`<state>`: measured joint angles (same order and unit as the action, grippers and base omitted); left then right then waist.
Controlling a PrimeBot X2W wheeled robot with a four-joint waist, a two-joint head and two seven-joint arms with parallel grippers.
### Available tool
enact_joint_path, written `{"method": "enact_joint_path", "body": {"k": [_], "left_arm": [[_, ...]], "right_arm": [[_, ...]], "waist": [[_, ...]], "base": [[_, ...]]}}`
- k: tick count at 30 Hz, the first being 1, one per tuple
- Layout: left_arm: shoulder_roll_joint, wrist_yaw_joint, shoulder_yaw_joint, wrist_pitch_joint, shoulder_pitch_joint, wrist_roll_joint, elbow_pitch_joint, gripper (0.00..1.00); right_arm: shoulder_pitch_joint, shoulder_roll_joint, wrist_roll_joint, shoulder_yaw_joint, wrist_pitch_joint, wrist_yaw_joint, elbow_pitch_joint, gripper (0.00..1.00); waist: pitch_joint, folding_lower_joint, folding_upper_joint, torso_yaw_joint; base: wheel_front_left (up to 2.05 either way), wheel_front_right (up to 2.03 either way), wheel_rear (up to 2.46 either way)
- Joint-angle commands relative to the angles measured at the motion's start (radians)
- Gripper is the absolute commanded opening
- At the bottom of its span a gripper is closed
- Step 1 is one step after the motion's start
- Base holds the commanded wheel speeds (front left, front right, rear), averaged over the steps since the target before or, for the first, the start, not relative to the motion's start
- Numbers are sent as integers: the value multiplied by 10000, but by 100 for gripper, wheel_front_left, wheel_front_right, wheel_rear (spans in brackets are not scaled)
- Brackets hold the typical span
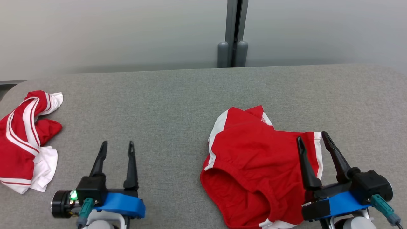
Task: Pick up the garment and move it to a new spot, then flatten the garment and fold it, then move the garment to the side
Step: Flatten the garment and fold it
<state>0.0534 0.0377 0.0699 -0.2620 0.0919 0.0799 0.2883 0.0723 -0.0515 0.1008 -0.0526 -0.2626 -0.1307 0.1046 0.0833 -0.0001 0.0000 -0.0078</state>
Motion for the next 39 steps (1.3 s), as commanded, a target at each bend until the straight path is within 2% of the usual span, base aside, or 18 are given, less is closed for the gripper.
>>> {"method": "enact_joint_path", "body": {"k": [1,6,11,14,24,35,36,37,38,39], "left_arm": [[2,139,232,-45,235,-148,-143,100],[-17,568,1615,-45,389,-356,-72,100],[-20,750,2807,4,480,-429,357,100],[-20,784,3171,38,593,-384,738,100],[160,834,3656,34,868,-463,2147,100],[140,671,3422,-33,1893,-133,3757,100],[134,676,3394,-32,2029,-95,3895,76],[127,684,3377,-36,2184,-71,4045,31],[129,666,3330,-39,2341,-31,4093,0],[130,640,3270,-40,2479,1,4099,0]], "right_arm": [[-54,15,58,96,-32,-1,0,100],[-16,15,56,351,-33,-1,84,100],[61,12,34,517,-33,-1,87,100],[105,12,81,544,-33,-1,75,100],[256,11,220,551,-33,-1,81,100],[520,10,340,473,-33,-1,110,100],[534,12,349,455,-33,-1,95,100],[550,12,351,470,-33,-1,82,100],[573,10,366,479,-35,-1,65,100],[595,10,385,505,-33,-1,42,100]], "waist": [[7,1,0,-40],[-19,1,0,-187],[-15,1,0,-376],[40,1,0,-530],[351,1,0,-1027],[834,1,0,-1623],[886,1,0,-1657],[926,1,0,-1674],[966,1,0,-1694],[997,1,0,-1696]], "base": [[0,0,0],[0,0,0],[0,0,0],[0,0,0],[0,0,0],[0,0,0],[0,0,0],[0,0,0],[0,0,0],[0,0,0]]}}
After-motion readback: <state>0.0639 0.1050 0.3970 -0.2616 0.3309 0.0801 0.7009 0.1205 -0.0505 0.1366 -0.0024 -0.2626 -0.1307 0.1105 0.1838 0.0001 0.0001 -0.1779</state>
